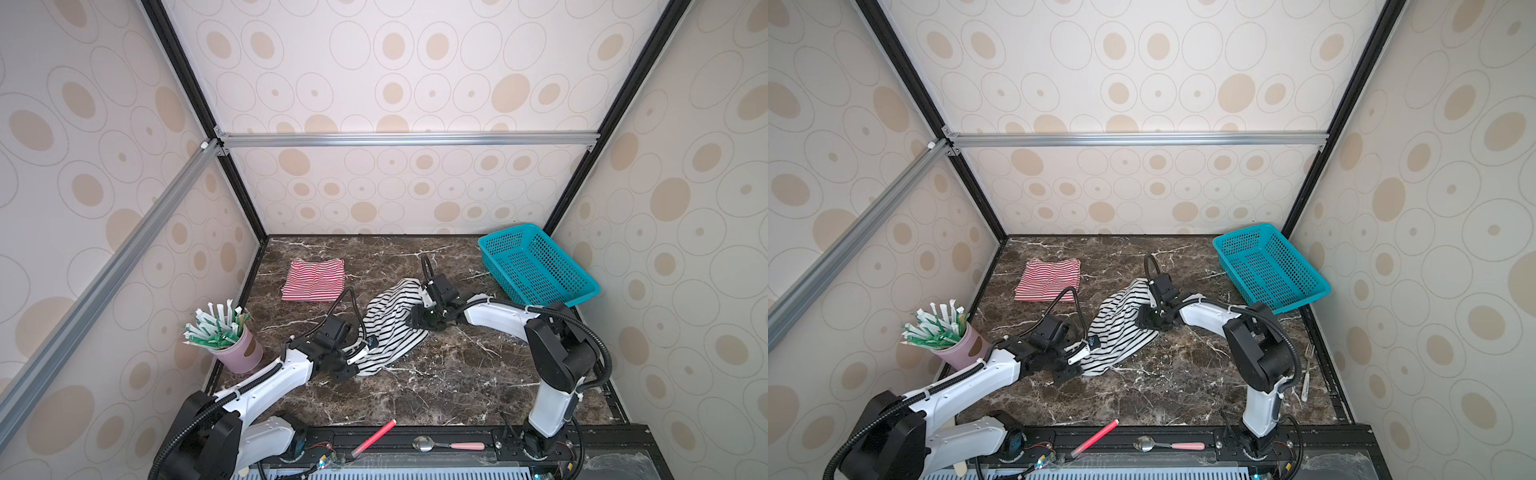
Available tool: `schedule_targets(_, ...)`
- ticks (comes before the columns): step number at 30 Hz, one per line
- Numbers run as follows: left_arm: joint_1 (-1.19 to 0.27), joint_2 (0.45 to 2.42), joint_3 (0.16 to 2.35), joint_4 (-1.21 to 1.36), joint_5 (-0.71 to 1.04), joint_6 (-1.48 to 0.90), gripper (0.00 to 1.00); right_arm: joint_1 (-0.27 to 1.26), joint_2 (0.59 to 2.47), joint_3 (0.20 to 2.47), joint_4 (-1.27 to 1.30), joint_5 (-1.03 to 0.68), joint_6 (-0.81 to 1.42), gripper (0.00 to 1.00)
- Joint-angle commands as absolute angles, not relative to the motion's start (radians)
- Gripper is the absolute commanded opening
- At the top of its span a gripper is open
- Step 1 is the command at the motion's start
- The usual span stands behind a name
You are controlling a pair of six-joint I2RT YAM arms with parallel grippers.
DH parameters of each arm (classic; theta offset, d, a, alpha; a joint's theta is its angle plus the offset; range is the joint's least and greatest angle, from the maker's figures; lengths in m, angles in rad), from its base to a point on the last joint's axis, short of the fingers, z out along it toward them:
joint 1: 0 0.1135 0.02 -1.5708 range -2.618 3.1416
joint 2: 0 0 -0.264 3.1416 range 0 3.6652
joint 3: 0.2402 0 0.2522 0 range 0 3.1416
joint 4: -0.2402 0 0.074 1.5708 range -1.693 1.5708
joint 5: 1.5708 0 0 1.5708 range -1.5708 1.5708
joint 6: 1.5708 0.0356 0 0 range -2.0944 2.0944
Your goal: Fold and stack the tank tops
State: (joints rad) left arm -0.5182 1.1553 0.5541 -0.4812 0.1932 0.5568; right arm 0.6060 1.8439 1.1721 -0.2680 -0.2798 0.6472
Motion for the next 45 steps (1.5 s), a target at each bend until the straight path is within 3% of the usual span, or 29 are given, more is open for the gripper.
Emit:
schedule_targets(1,-0.53,1.137,0.551,-0.498,0.203,0.592,0.56,0.56,1.894,1.214,-0.278,-0.258,0.69,0.5)
schedule_targets(9,-0.548,1.183,0.535,-0.431,0.146,0.567,0.57,0.485,1.928,1.117,-0.223,-0.222,0.822,0.45)
schedule_targets(14,-0.558,1.18,0.568,-0.483,0.255,0.598,0.57,0.486,1.882,1.008,-0.138,-0.221,0.902,0.44)
schedule_targets(29,-0.669,1.253,0.583,-0.44,0.277,0.57,0.57,0.577,1.843,0.935,-0.038,-0.199,1.017,0.42)
schedule_targets(35,-0.669,1.291,0.565,-0.298,0.055,0.495,0.56,0.592,1.794,0.887,-0.038,-0.174,1.029,0.42)
schedule_targets(45,-0.601,1.295,0.544,-0.21,-0.071,0.454,0.52,0.612,1.706,0.781,-0.018,-0.147,1.063,0.42)
